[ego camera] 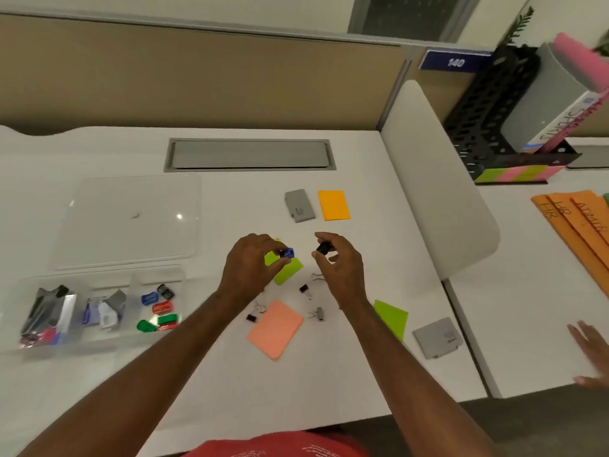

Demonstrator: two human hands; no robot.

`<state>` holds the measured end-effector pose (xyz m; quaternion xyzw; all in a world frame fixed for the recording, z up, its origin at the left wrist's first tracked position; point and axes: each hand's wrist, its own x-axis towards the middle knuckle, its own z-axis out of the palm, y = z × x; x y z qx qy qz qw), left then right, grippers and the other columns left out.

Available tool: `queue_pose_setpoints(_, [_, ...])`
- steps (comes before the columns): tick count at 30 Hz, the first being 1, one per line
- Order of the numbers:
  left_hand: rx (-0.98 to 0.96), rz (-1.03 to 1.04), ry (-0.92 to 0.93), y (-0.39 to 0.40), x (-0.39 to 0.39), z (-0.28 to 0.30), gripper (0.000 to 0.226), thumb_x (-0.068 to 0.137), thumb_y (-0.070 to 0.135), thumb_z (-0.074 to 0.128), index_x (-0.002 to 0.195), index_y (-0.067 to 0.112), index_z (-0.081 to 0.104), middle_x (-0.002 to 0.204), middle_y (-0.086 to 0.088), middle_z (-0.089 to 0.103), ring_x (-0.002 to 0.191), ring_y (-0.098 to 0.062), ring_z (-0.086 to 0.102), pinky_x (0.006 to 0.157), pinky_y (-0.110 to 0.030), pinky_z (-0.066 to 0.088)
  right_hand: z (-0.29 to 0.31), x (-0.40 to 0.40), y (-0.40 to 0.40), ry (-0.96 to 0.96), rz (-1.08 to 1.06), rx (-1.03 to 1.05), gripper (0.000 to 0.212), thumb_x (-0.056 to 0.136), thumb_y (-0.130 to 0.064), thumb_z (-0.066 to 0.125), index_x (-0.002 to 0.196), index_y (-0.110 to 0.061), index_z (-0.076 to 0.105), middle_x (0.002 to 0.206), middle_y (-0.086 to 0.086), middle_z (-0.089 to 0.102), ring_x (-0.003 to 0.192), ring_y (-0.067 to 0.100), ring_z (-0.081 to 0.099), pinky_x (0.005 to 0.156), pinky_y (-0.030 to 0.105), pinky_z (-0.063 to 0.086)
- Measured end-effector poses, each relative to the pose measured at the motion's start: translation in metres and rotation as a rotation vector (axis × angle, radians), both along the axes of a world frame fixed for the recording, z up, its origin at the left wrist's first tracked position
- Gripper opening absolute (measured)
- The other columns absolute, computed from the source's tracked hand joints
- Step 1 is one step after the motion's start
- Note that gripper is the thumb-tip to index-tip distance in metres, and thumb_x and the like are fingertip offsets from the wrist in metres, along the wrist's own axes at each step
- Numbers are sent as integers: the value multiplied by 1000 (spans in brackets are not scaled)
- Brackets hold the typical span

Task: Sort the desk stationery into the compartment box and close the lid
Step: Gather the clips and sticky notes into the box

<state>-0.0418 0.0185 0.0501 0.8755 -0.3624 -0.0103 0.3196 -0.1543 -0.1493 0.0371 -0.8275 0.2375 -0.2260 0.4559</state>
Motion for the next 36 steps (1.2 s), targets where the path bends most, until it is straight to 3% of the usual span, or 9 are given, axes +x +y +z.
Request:
queue_pose_setpoints(4, [-40, 73, -20, 61, 12, 10, 18, 77, 31, 84, 91, 23, 77, 84, 8, 73, 79, -19, 62, 78, -30, 48, 9, 28, 53, -19, 111, -9, 38, 86, -12, 72, 120, -25, 66, 107, -12, 69, 101, 6, 63, 77, 17, 50])
queue_pose_setpoints(8, [-62, 92, -38, 114, 28, 12, 18, 77, 31, 83, 92, 24, 77, 86, 10, 74, 81, -15, 63, 94, -37, 48, 15, 52, 104, -13, 194, -4, 37, 86, -10, 72, 121, -21, 66, 106, -9, 69, 99, 7, 64, 86, 24, 52])
queue_pose_setpoints(12, [-32, 105, -65, 163, 43, 6, 21, 76, 32, 85, 93, 21, 78, 85, 6, 73, 82, -17, 64, 103, -39, 40, 14, 67, 150, 2, 249, -13, 39, 85, -14, 71, 121, -28, 65, 107, -17, 68, 102, 5, 62, 80, 26, 53])
queue_pose_setpoints(16, [-12, 124, -43, 204, 51, -3, 24, 73, 28, 86, 94, 18, 78, 94, -3, 74, 98, -25, 66, 105, -34, 30, 9, 79, 189, 28, 330, -52, 40, 85, -17, 72, 124, -24, 65, 114, -13, 68, 108, 6, 61, 90, 32, 52])
queue_pose_setpoints(19, [35, 94, 5, 225, 55, -8, 29, 76, 27, 84, 103, 18, 77, 105, -3, 74, 116, -26, 61, 115, -46, 26, 4, 86, 212, 71, 391, -81, 43, 87, -19, 72, 128, -24, 62, 117, -12, 67, 110, 7, 60, 95, 34, 51])
queue_pose_setpoints(23, [9, 34, 16, 244, 62, -14, 39, 80, 30, 81, 116, 20, 71, 108, 3, 73, 126, -23, 55, 119, -50, 22, -2, 93, 231, 135, 438, -124, 47, 88, -23, 71, 133, -27, 59, 122, -14, 66, 115, 6, 55, 99, 27, 47])
queue_pose_setpoints(27, [-29, -2, 19, 252, 70, -24, 41, 83, 32, 77, 121, 20, 67, 113, 5, 71, 127, -21, 54, 120, -43, 22, -5, 94, 240, 147, 416, -160, 43, 89, -24, 68, 131, -29, 61, 128, -16, 63, 120, 4, 52, 102, 16, 39])
queue_pose_setpoints(32, [-62, -64, 36, 242, 73, -28, 45, 86, 35, 73, 128, 21, 62, 128, 2, 64, 126, -17, 52, 119, -33, 17, -8, 88, 236, 163, 322, -208, 41, 92, -23, 66, 133, -26, 60, 131, -12, 62, 124, 7, 50, 104, 12, 33])
queue_pose_setpoints(36, [-61, -134, 40, 217, 71, -24, 49, 87, 36, 70, 132, 21, 59, 133, 0, 62, 126, -19, 53, 122, -40, 23, -7, 74, 220, 157, 237, -224, 39, 93, -22, 66, 132, -22, 61, 131, -7, 63, 124, 13, 52, 107, 24, 39])
